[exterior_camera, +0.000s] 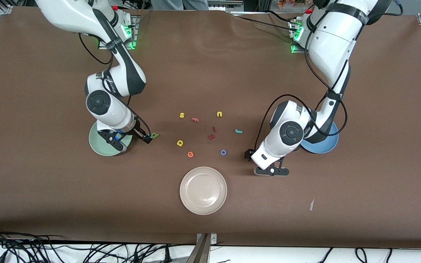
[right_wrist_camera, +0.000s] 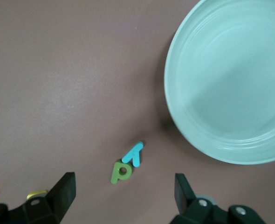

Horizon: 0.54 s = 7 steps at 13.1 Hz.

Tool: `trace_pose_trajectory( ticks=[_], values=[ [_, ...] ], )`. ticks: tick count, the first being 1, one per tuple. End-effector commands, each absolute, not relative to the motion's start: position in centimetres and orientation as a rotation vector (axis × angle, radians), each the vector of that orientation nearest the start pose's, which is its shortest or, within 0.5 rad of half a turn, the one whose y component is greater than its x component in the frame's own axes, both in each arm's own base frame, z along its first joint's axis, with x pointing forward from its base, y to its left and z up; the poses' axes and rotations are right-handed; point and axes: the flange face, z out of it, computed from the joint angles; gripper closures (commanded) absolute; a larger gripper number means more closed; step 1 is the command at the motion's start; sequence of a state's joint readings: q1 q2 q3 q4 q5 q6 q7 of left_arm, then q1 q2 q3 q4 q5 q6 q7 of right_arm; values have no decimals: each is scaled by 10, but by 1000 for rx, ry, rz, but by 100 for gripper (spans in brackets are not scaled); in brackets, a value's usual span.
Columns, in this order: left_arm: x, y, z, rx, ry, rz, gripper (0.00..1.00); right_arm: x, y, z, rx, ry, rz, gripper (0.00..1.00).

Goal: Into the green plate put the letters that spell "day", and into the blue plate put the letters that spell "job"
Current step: 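Grasp the pink b with the left gripper while the right gripper reaches the teal letter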

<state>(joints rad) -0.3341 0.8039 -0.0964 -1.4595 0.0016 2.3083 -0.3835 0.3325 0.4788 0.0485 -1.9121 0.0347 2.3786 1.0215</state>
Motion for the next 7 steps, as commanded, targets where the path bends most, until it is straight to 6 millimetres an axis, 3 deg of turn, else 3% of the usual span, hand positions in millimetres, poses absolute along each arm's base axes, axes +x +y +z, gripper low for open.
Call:
trace_pose_trajectory(
  ticks=[1,5,7],
  values=[
    [669,-301,200,-3157,27,-101,0,578,247,223,-2913,1074,58,6],
    [662,-312,174,-3136,14,-111,3,573,239,204,-2911,1093,49,8],
    [659,-316,172,-3135,18,-107,7,567,233,193,-2900,1096,19,8]
  ],
)
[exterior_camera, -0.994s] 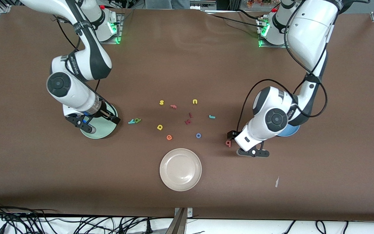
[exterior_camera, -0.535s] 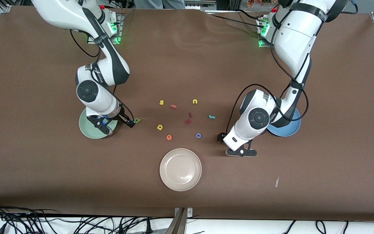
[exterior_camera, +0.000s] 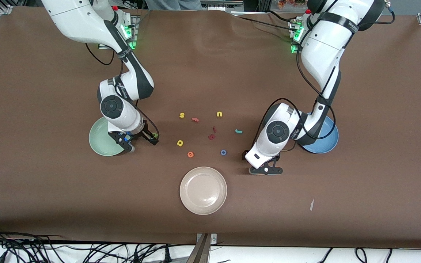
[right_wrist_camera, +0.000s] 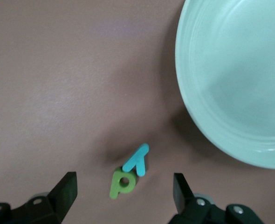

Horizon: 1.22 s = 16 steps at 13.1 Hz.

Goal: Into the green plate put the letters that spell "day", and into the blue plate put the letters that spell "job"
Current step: 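Grasp the pink b with the left gripper while the right gripper reaches the teal letter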

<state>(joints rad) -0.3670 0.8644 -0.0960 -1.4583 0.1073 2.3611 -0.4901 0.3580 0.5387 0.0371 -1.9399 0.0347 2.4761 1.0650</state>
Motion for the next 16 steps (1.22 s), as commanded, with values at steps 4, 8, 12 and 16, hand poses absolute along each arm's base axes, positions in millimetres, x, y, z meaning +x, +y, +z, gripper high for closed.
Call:
trace_pose_trajectory(
  ticks=[4,8,12,16],
  values=[
    [660,-314,169,-3131,19,-107,28,570,228,187,-2892,1102,-9,12],
    [660,-312,166,-3118,29,-109,57,564,238,177,-2900,1084,-6,23],
    [661,-313,170,-3121,18,-115,94,564,238,176,-2903,1081,-6,36],
    [675,-260,248,-3079,10,4,100,569,226,177,-2920,1070,-24,36]
  ],
)
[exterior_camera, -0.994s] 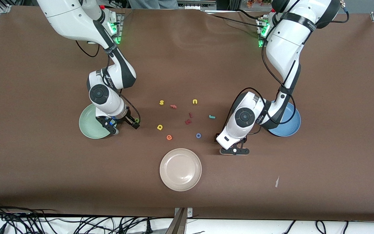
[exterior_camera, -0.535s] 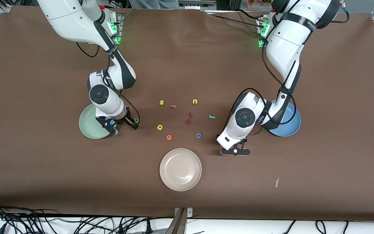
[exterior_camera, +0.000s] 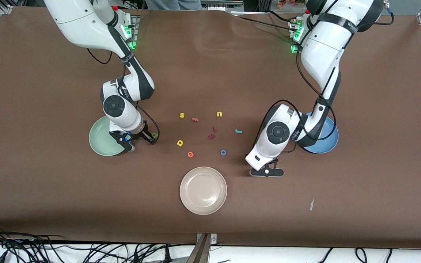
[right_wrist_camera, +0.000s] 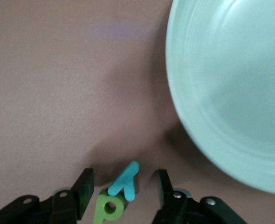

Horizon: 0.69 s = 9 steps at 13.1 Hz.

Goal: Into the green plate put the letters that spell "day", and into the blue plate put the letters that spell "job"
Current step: 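Drop the pink b in the blue plate while the right gripper places the teal letter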

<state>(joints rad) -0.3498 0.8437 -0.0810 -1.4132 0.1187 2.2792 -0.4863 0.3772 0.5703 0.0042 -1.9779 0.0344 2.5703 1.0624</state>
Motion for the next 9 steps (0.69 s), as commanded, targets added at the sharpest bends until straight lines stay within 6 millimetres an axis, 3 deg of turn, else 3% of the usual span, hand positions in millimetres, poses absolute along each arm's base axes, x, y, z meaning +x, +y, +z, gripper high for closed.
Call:
trace_pose_trajectory(
  ticks=[1,3,5,6,9],
  values=[
    [671,-242,265,-3085,-20,34,100,569,227,177,-2919,1068,-24,36],
    [648,-198,285,-3078,-11,67,100,567,227,175,-2922,1069,-19,42],
    [618,-168,299,-3074,36,70,100,566,230,175,-2923,1064,-19,45],
    [602,-159,299,-3074,27,58,100,566,230,175,-2920,1066,-24,51],
    [551,-129,266,-3083,5,25,99,563,229,171,-2922,1060,-27,68]
  ],
)
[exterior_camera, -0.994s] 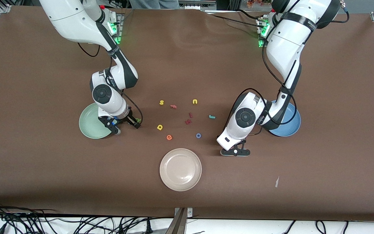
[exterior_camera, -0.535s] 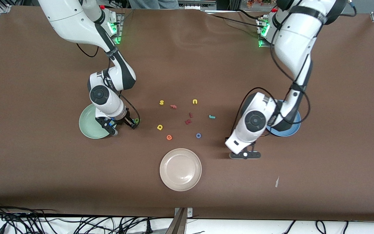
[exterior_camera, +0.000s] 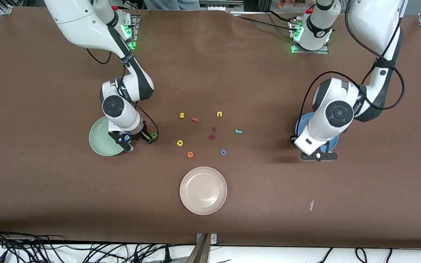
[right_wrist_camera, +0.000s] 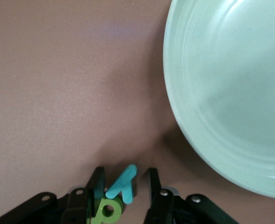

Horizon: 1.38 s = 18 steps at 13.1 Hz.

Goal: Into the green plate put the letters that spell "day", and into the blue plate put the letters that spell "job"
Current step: 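Drop the pink b in the blue plate while the right gripper places the teal letter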

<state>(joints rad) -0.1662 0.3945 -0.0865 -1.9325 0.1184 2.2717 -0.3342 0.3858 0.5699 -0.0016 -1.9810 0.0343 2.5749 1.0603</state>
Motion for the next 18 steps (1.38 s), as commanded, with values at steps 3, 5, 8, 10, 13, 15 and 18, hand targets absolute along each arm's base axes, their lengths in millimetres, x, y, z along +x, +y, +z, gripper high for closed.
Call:
trace_pose_trajectory(
  ticks=[3,5,8,10,13,15,18],
  values=[
    [533,-110,249,-3073,-20,59,93,563,229,172,-2927,1044,-30,90],
    [529,-104,240,-3067,-28,93,92,562,229,172,-2944,1005,-25,100],
    [530,-96,224,-3059,-56,149,18,566,229,189,-2937,986,-49,100],
    [540,-103,240,-3051,-79,154,0,569,223,211,-2964,941,-23,100],
    [551,-138,267,-3011,-223,223,0,577,197,246,-3002,853,-2,100],
    [547,-183,273,-2996,-505,187,0,587,154,263,-3037,751,18,100],
    [569,-248,261,-2972,-1075,309,0,586,105,273,-3080,642,105,92]
  ],
)
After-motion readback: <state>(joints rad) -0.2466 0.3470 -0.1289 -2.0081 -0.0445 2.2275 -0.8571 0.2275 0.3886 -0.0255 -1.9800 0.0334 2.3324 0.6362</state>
